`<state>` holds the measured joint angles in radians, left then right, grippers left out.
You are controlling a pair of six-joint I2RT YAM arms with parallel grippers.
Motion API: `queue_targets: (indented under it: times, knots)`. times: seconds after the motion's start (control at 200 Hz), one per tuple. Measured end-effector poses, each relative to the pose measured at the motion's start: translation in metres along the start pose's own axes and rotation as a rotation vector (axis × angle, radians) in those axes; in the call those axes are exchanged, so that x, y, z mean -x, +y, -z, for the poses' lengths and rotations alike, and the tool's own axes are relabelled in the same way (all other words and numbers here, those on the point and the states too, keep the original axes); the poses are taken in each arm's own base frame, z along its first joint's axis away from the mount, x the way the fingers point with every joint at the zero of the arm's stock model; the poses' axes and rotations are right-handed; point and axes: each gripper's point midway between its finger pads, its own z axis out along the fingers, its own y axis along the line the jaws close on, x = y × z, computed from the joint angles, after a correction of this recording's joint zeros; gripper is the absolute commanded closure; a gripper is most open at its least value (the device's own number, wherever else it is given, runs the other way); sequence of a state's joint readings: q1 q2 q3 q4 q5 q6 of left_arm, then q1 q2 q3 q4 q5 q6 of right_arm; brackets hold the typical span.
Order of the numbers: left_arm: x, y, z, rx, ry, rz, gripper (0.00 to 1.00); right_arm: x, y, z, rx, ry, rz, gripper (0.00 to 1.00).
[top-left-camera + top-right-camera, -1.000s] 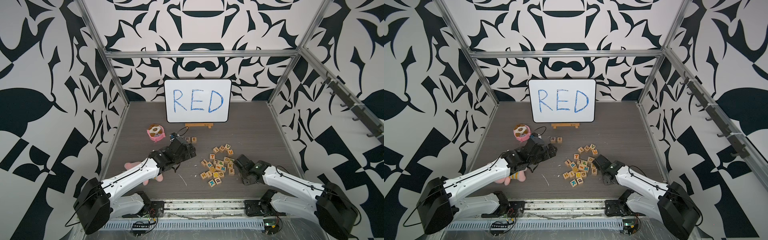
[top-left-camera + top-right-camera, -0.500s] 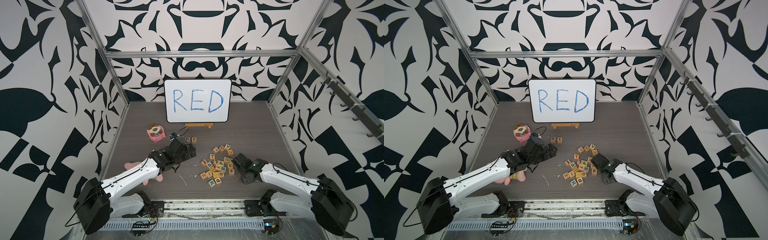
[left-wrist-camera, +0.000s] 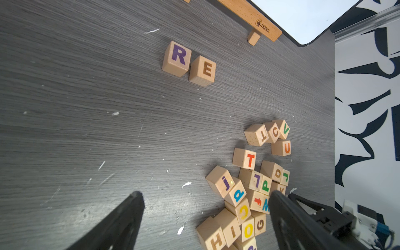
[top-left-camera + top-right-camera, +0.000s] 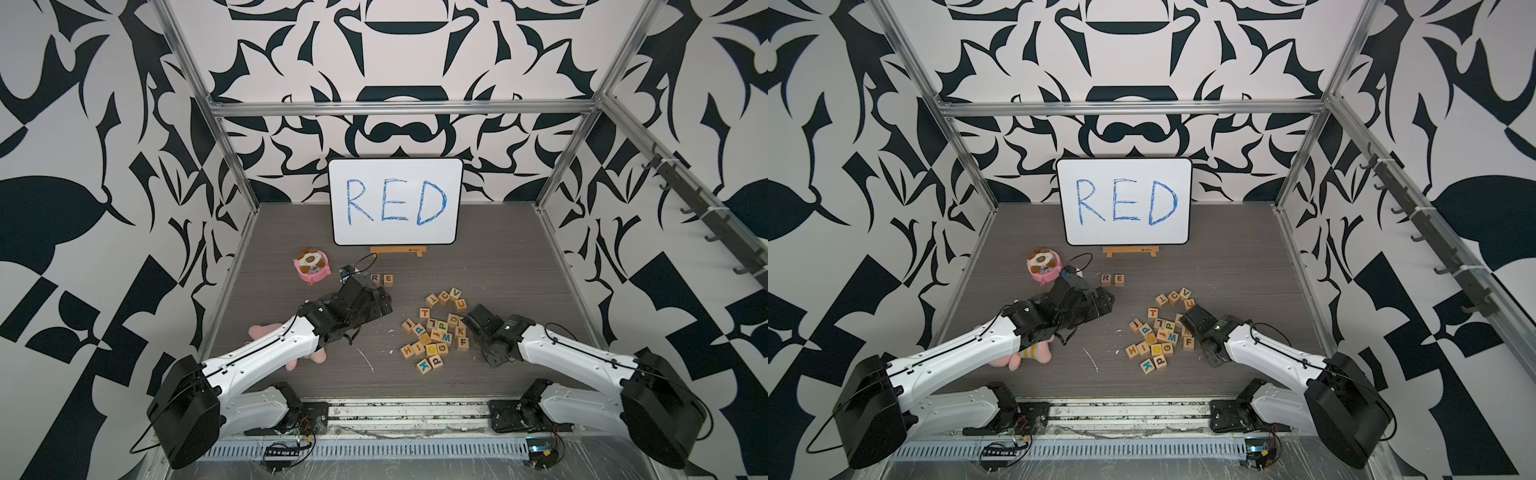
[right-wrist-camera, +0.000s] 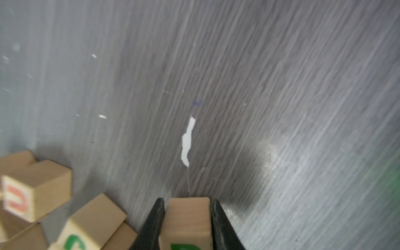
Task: Assemble the uppercase word "red" with letter blocks
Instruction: Pick up the letter block from the center of the board.
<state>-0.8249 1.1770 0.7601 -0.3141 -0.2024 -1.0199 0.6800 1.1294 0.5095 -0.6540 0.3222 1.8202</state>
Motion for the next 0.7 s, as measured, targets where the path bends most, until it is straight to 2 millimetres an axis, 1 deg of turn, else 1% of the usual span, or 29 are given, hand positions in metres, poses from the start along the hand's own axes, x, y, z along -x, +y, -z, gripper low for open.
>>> queue_targets:
  times: [0.06, 0.145, 0.285, 0.335, 0.435, 0.56, 0.625, 0.7]
  knots:
    - [0.000, 0.000, 0.000, -0.001, -0.001, -0.001, 0.06, 0.004, 0.005, 0.006, 0.037, -0.012, 0.040, 0.79]
    - [0.001, -0.001, 0.001, -0.007, -0.004, -0.002, 0.06, 0.010, 0.016, 0.016, 0.114, -0.030, 0.112, 0.79]
    - [0.002, -0.002, 0.005, -0.020, -0.013, -0.001, 0.06, 0.016, 0.043, 0.041, 0.281, -0.061, 0.284, 0.80]
    - [0.002, -0.002, 0.005, -0.023, -0.015, 0.000, 0.06, 0.017, 0.054, 0.051, 0.332, -0.074, 0.371, 0.83]
    - [0.002, -0.002, 0.006, -0.026, -0.016, 0.000, 0.06, 0.014, 0.083, 0.075, 0.432, -0.096, 0.552, 0.88]
    - [0.003, -0.003, 0.008, -0.031, -0.020, 0.001, 0.06, 0.004, 0.124, 0.106, 0.512, -0.107, 0.756, 0.91]
    - [0.004, -0.004, 0.009, -0.034, -0.022, 0.002, 0.06, -0.007, 0.148, 0.115, 0.529, -0.092, 0.860, 0.94]
    - [0.005, -0.004, 0.010, -0.035, -0.028, 0.003, 0.06, -0.021, 0.175, 0.118, 0.523, -0.062, 0.969, 0.95]
